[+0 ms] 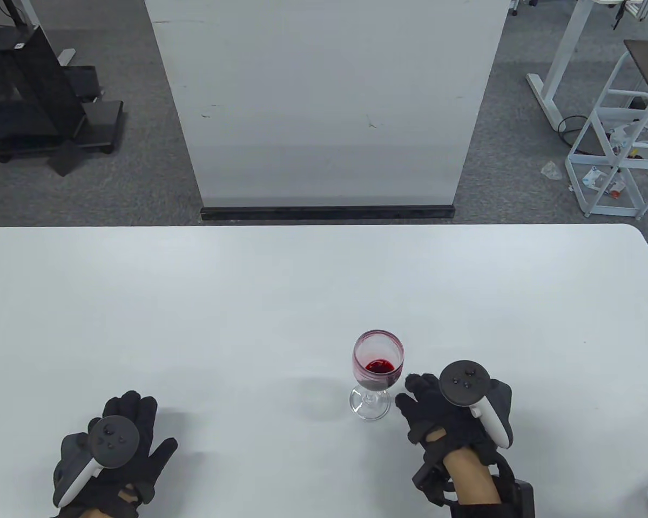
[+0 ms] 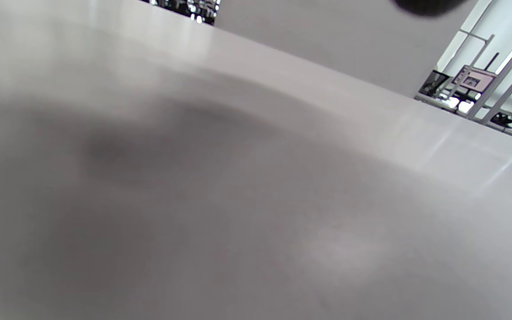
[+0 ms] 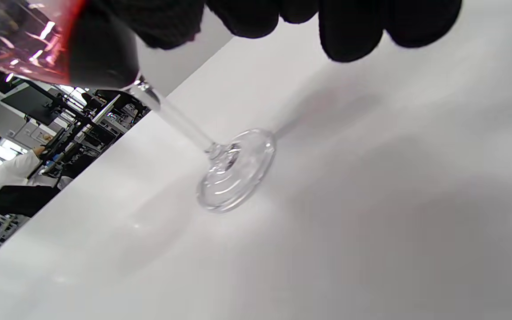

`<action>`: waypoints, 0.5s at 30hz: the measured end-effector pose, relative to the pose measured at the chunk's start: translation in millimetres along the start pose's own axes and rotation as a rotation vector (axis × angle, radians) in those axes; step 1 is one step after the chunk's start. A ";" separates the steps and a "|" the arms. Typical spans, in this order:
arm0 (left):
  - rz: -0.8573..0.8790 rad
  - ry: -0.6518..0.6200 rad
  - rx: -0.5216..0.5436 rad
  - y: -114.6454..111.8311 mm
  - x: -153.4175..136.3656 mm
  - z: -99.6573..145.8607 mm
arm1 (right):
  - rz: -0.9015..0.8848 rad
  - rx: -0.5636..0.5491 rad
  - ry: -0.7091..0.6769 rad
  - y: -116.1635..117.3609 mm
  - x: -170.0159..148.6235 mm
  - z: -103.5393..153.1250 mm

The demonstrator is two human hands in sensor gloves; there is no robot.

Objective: Shake wine glass on table

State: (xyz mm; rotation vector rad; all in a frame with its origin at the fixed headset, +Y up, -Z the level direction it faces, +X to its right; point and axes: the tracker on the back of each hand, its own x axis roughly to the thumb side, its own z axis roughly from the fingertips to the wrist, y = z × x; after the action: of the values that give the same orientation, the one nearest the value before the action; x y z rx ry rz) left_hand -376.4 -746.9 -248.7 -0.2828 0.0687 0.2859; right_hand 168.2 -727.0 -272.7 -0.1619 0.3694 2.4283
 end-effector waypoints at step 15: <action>0.000 0.031 0.019 1.8 -2.4 0.4 | 0.416 -0.262 -0.125 -6.2 -41.3 46.1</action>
State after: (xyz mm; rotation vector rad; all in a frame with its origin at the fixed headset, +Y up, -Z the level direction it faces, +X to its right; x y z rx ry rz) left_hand -379.2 -745.8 -248.6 -0.2689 0.1018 0.2806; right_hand 203.0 -733.3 -221.5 -0.0480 0.0250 2.8757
